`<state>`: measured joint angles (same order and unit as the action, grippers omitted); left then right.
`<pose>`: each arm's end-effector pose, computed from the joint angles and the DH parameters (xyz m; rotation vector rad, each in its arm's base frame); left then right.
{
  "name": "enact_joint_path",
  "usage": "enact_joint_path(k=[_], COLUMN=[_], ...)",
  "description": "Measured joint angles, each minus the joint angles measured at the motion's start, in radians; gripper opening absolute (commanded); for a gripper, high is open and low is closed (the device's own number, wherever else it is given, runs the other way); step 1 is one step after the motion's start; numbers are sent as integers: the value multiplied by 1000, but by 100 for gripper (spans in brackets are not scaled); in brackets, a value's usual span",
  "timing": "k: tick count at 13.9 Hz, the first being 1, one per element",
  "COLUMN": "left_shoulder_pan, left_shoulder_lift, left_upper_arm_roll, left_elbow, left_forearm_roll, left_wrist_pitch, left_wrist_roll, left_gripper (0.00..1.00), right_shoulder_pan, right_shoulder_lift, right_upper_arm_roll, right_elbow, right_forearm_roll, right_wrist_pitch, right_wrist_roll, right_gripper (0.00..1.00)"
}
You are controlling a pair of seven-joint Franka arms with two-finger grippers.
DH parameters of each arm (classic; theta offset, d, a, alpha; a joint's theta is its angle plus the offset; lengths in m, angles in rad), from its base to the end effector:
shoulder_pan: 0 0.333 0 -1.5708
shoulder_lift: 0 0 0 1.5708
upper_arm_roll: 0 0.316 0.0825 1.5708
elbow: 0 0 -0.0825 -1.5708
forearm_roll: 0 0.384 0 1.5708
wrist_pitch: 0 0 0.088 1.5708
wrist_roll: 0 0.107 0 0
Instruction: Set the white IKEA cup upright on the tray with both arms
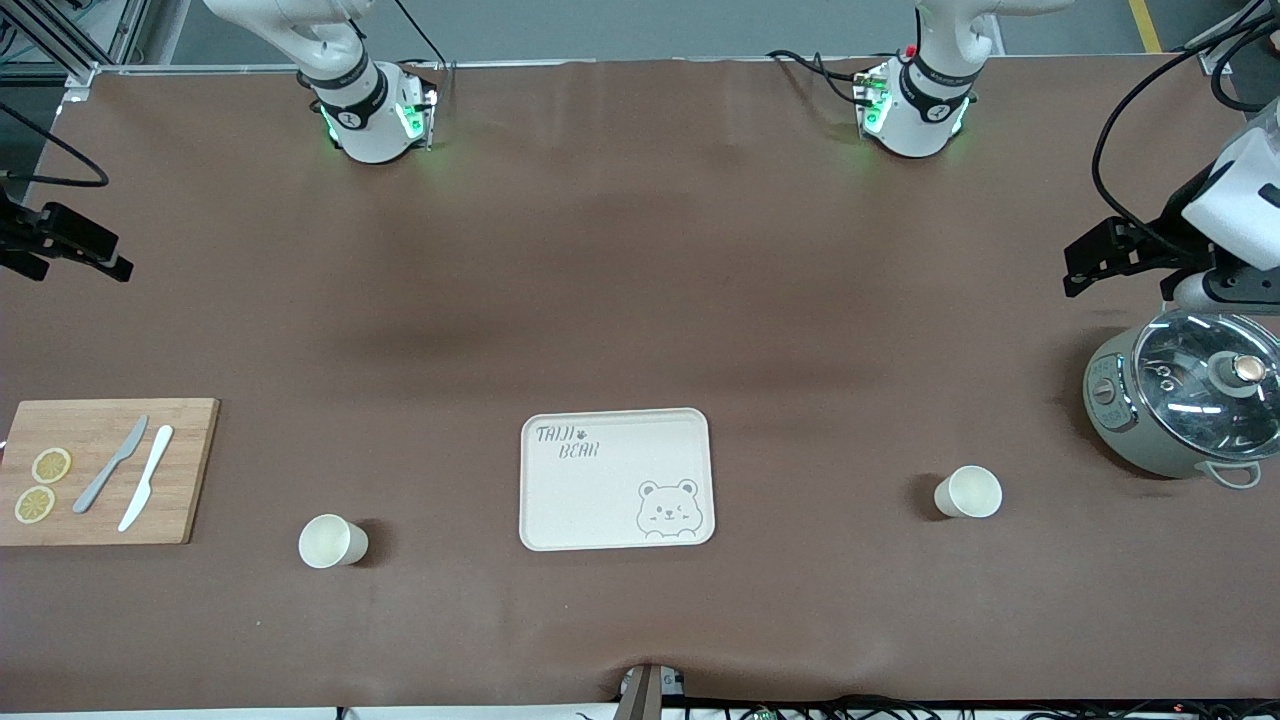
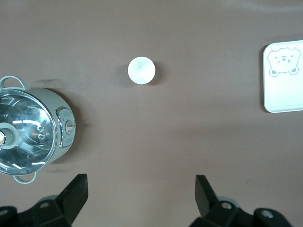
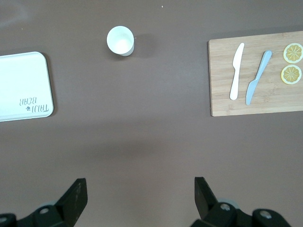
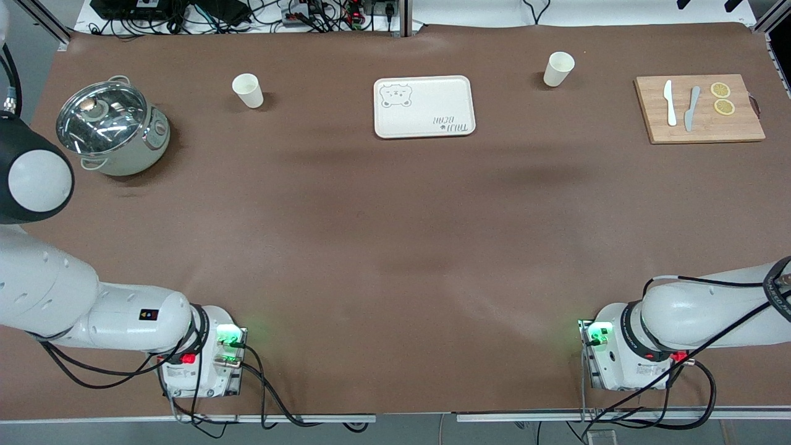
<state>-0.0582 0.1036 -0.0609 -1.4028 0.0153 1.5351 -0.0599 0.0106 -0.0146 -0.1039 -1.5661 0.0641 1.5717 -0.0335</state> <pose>0.5799 -0.0656 0.6415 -3.1335 0.0909 -0.0464 0.5486 -0.0449 0.6351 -3.0758 0.0911 -0.0373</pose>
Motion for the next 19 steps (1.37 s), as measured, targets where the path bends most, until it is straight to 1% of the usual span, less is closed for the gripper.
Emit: enact_joint_path(k=[6,9,12,14,15,18,19], left_shoulder_pan=[3,23,31,31,32,42,43], left_shoulder_lift=[6,16,35,70,139,234,271], left_upper_arm_roll=[1,3,3,2,2,3,3], left_elbow=[-1,-3,-5,-11,-16,-23,-23], left_forearm_roll=[11,13,34,64,74,75,75], left_wrist_pitch=[21,23,32,76,138,253,287], left_wrist_roll=[0,0,0,0,0,1,1], left_gripper=[100,100,100,100,100,100,100], right_shoulder_pan=[0,0,2,9,19,77,88], right_shoulder_lift=[1,2,30,68,130,209,240], right_upper_arm_roll=[0,2,7,10,14,16,16], right_elbow=[0,0,-1,-1,-2,-5,-6], right_forearm_roll=[0,0,0,0,-1,-62,-69], right_wrist_pitch=[5,10,54,109,183,259,285], right_wrist_roll=[0,-1,-1,-1,-4,-6,-6], right_gripper=[100,100,100,100,100,100,100])
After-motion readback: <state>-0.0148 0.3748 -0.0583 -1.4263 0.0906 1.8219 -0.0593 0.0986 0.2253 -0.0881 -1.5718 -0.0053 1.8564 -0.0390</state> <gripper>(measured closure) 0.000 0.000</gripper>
